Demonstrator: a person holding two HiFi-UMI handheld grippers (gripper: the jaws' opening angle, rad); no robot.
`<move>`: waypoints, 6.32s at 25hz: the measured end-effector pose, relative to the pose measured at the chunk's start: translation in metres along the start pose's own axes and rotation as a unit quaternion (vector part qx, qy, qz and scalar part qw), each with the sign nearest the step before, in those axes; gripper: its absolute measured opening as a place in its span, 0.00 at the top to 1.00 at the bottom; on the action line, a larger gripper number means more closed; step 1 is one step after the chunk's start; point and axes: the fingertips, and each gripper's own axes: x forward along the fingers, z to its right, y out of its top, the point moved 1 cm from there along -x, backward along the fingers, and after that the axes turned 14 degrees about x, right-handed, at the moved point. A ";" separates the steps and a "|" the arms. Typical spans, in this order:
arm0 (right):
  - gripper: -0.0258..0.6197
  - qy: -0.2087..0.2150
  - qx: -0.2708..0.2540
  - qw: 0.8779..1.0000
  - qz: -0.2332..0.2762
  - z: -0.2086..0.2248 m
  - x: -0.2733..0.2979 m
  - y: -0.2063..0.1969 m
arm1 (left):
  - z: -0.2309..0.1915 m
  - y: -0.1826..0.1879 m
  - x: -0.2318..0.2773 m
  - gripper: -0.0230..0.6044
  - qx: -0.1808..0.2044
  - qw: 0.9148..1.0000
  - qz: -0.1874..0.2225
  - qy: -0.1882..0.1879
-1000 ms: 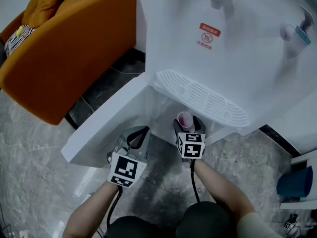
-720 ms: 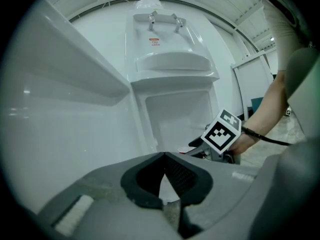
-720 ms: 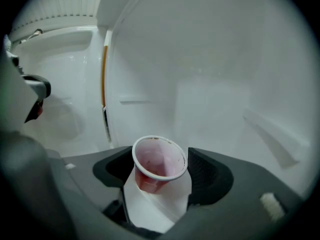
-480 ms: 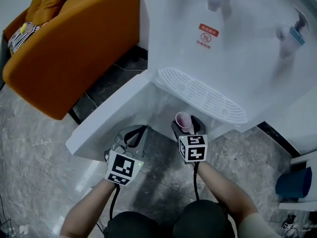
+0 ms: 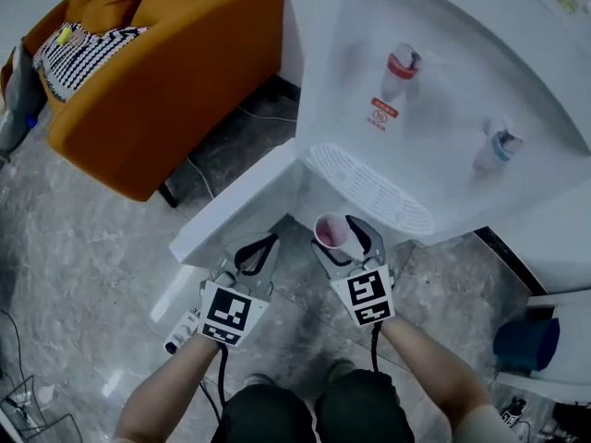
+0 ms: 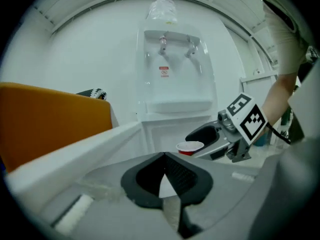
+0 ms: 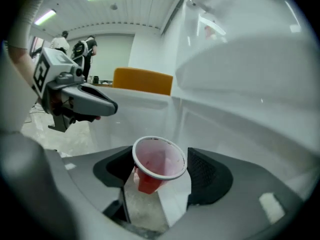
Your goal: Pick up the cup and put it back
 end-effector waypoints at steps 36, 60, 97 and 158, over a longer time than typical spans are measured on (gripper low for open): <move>0.44 0.005 -0.007 0.995 0.099 -0.084 -0.422 0.556 | -0.136 0.567 -0.258 0.96 0.019 0.998 0.038 -0.036; 0.44 0.012 -0.004 0.996 0.094 -0.093 -0.537 0.627 | -0.187 0.679 -0.374 0.96 -0.014 0.996 0.035 0.077; 0.45 -0.014 -0.028 0.999 0.020 -0.074 -0.253 0.468 | -0.180 0.454 -0.195 0.96 -0.010 0.999 -0.028 -0.023; 0.85 -0.136 -0.401 0.768 -0.480 0.016 -0.064 0.147 | -0.095 0.188 -0.097 0.96 -0.162 0.980 -0.101 -0.063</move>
